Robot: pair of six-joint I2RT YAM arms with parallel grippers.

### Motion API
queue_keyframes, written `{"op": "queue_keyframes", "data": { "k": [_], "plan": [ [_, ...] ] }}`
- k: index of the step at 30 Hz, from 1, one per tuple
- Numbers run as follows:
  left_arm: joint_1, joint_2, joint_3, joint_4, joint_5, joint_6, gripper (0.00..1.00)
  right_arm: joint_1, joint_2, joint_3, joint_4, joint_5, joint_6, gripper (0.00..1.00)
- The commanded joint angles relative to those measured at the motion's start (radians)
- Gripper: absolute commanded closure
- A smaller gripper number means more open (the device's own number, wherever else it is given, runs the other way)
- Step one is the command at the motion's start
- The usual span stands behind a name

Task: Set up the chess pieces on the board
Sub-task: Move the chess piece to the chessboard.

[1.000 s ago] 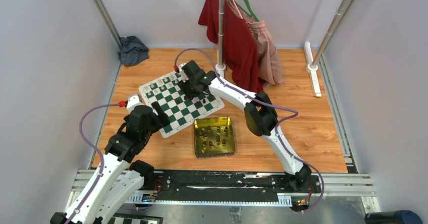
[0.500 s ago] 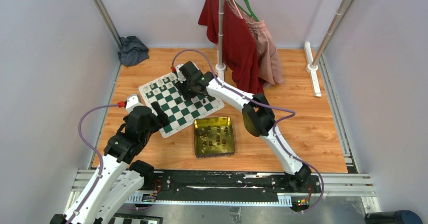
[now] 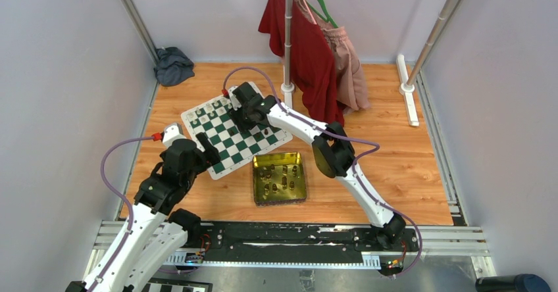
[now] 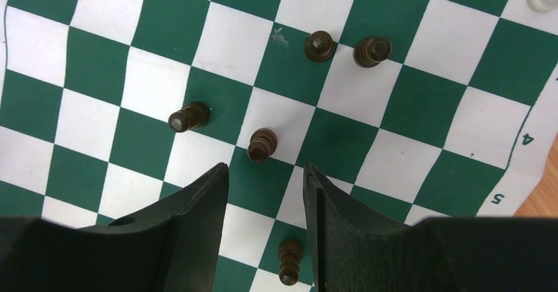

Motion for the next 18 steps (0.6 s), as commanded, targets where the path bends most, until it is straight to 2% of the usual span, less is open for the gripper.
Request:
{"op": "queue_keyframes", "data": {
  "k": [1,18],
  "plan": [
    [-0.005,-0.008,-0.006,-0.008,-0.030,-0.009,0.00,0.018,0.027,0.043,-0.016,-0.010,0.011,0.50],
    [-0.005,-0.004,-0.007,-0.009,-0.036,0.015,0.00,0.022,0.070,0.099,-0.016,-0.023,0.023,0.56]
  ]
}}
